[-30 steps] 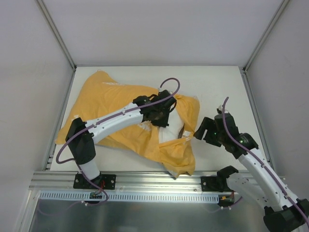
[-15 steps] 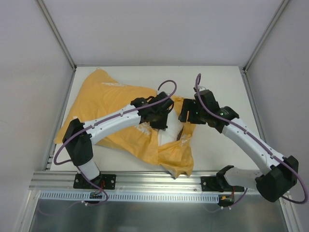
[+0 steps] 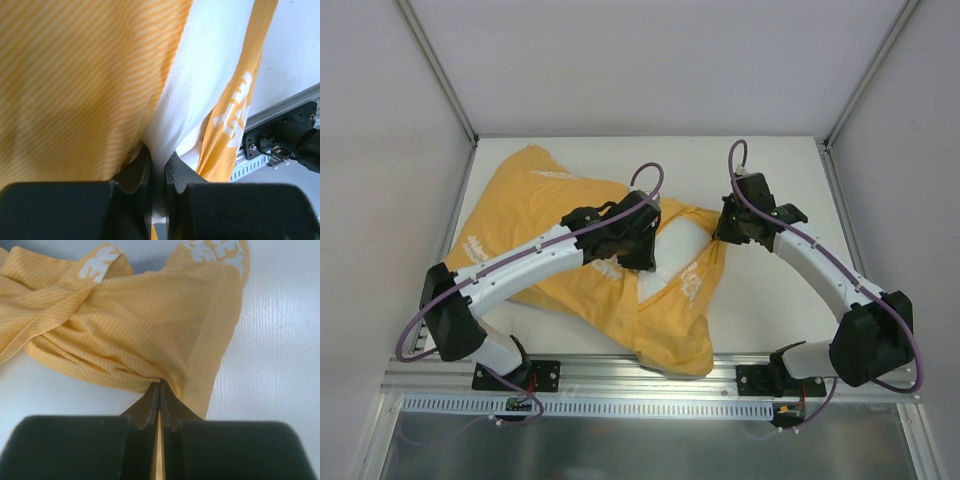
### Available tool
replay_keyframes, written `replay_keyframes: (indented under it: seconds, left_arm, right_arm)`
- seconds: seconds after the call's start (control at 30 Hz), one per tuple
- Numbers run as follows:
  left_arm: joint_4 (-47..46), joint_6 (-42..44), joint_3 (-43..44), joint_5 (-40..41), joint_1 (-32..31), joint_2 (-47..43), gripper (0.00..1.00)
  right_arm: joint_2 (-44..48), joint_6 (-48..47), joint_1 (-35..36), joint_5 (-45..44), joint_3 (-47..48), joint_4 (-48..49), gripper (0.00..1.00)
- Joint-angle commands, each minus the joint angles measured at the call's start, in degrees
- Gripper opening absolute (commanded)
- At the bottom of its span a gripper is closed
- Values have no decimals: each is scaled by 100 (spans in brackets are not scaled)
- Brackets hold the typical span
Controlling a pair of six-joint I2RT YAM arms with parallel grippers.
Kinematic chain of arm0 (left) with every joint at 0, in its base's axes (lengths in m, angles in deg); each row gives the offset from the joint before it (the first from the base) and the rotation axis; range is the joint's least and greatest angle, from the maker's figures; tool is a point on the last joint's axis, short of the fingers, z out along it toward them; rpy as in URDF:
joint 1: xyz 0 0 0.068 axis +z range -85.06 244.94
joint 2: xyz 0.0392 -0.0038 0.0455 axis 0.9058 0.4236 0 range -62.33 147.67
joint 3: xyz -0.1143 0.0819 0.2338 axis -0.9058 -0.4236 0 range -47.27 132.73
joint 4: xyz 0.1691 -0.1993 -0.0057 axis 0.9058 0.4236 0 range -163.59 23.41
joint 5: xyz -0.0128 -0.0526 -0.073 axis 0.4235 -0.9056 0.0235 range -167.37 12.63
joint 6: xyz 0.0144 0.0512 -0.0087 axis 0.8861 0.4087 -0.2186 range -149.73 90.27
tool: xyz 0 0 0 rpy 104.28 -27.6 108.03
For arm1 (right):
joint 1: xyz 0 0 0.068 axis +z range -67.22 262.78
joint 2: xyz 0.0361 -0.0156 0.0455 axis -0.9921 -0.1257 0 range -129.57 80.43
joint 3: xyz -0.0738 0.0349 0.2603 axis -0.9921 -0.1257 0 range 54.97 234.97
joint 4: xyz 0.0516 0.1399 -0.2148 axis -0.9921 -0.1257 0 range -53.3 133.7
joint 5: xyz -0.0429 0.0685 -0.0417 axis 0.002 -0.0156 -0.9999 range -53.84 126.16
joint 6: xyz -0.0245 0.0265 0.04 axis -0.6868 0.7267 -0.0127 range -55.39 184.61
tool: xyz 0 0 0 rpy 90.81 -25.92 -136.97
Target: Remove the pillowcase from the pillow
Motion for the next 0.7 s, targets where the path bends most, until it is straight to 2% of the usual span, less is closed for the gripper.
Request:
replay_keyframes:
  seconds: [0.0, 0.13, 0.37, 0.67]
  left_arm:
    - [38, -277, -91, -202, -27, -705, 0]
    - [38, -321, -293, -343, 7, -1259, 0]
    - [38, -427, -847, -492, 148, -2252, 0]
    - [47, -418, -917, -598, 148, -2867, 0]
  right_arm:
    - [41, 70, -346, -264, 19, 194, 1]
    - [50, 158, -636, -142, -25, 212, 1]
    - [50, 255, -689, -97, -26, 317, 1]
    - [-1039, 53, -1014, 123, 905, 247, 1]
